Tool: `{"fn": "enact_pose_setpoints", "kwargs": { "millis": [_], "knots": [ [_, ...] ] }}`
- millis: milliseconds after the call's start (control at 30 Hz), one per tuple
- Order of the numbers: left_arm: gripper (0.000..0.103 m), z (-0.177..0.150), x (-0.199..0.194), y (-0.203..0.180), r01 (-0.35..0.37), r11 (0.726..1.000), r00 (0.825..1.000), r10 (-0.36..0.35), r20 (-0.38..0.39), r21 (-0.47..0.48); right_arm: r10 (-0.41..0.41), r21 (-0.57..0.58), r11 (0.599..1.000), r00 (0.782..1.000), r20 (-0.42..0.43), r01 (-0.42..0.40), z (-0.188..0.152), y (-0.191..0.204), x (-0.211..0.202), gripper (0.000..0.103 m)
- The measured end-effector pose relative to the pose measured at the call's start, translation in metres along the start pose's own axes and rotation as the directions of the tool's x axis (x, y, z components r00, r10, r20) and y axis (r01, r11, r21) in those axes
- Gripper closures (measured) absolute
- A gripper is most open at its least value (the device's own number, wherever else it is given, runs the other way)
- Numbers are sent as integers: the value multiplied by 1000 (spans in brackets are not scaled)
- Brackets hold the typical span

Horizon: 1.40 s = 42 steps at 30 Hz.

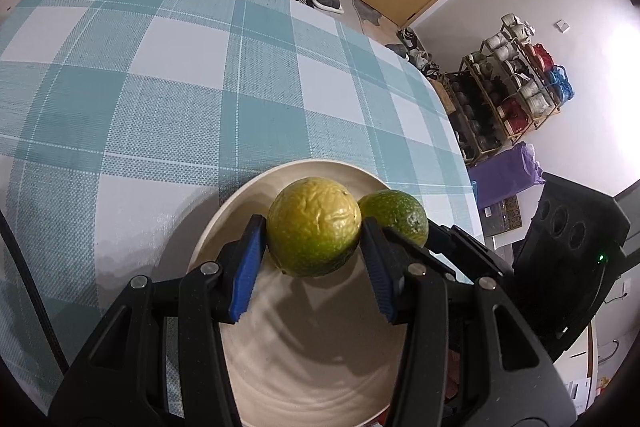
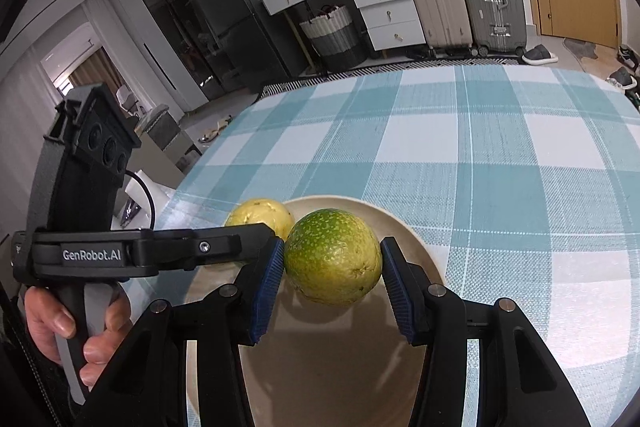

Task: Organize fruits
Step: 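Carry the lemon in the left gripper onto the plate while the right gripper carries the lime there, then open both grippers to release the lemon and lime on the plate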

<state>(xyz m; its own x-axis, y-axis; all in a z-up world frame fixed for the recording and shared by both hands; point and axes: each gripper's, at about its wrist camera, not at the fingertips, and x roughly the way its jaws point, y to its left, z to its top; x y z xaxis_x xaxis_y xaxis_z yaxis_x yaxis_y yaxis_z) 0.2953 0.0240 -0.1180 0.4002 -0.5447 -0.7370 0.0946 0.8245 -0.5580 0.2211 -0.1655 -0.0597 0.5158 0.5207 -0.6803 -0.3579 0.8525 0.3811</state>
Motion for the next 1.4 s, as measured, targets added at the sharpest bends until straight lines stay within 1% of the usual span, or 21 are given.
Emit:
{"fn": "enact_pose_setpoints", "kwargs": {
  "millis": [167, 267, 300, 400, 467, 500, 567, 633, 733, 833, 900, 1033, 1100, 1167, 1233, 1267, 1400],
  "knots": [
    [57, 4, 6, 4, 14, 999, 1000, -15, -5, -31, -3, 11, 1000, 1000, -5, 3, 0, -5, 4, 53],
    [56, 7, 4, 4, 34, 998, 999, -34, 6, -45, 9, 27, 1000, 1000, 5, -9, 1, -8, 3, 52],
    [51, 8, 2, 4, 32, 998, 999, -31, 12, -50, 14, 28, 1000, 1000, 15, -15, 2, -8, 1, 50],
    [50, 8, -5, 1, 25, 998, 999, -23, 30, -49, 8, 33, 999, 999, 37, -9, 3, -8, -6, 46],
    [46, 7, -12, 0, 15, 999, 999, -13, 40, -43, 5, 38, 999, 999, 50, -7, 4, -8, -12, 46],
    [44, 5, -16, 0, 12, 999, 999, -10, 46, -46, 3, 41, 999, 998, 59, -5, 4, -9, -16, 42],
    [43, 3, -24, 0, 6, 999, 998, -3, 58, -52, -3, 52, 999, 997, 74, 0, 3, -10, -24, 37],
    [43, 0, -32, -2, -3, 999, 998, 7, 70, -48, -1, 56, 998, 996, 89, -4, 2, -10, -33, 36],
    [43, -7, -45, -8, -39, 999, 995, 40, 88, -20, -14, 50, 999, 994, 112, 8, 0, -7, -48, 32],
    [43, -18, -58, -17, -92, 996, 990, 89, 111, 20, -16, 37, 999, 990, 139, 11, -4, -2, -63, 26],
    [43, -26, -66, -23, -114, 993, 986, 108, 129, 38, -17, 28, 1000, 988, 155, 13, -7, 3, -73, 21],
    [39, -44, -84, -35, -166, 983, 974, 151, 168, 80, -18, 9, 1000, 984, 179, 16, -14, 12, -90, 17],
    [39, -54, -92, -41, -183, 978, 969, 162, 185, 98, -21, -2, 1000, 983, 184, 21, -19, 17, -98, 8],
    [36, -62, -99, -45, -205, 973, 963, 181, 201, 108, -18, -11, 1000, 981, 195, 20, -24, 21, -105, 5],
    [30, -71, -107, -50, -225, 968, 956, 198, 217, 111, -18, -24, 999, 979, 205, 23, -29, 26, -113, 4],
    [29, -74, -109, -51, -231, 966, 954, 202, 223, 113, -22, -27, 999, 978, 207, 28, -31, 29, -116, 2],
    [24, -91, -119, -59, -273, 955, 940, 238, 246, 120, -16, -46, 999, 975, 221, 26, -41, 38, -128, 0]
  ]
}}
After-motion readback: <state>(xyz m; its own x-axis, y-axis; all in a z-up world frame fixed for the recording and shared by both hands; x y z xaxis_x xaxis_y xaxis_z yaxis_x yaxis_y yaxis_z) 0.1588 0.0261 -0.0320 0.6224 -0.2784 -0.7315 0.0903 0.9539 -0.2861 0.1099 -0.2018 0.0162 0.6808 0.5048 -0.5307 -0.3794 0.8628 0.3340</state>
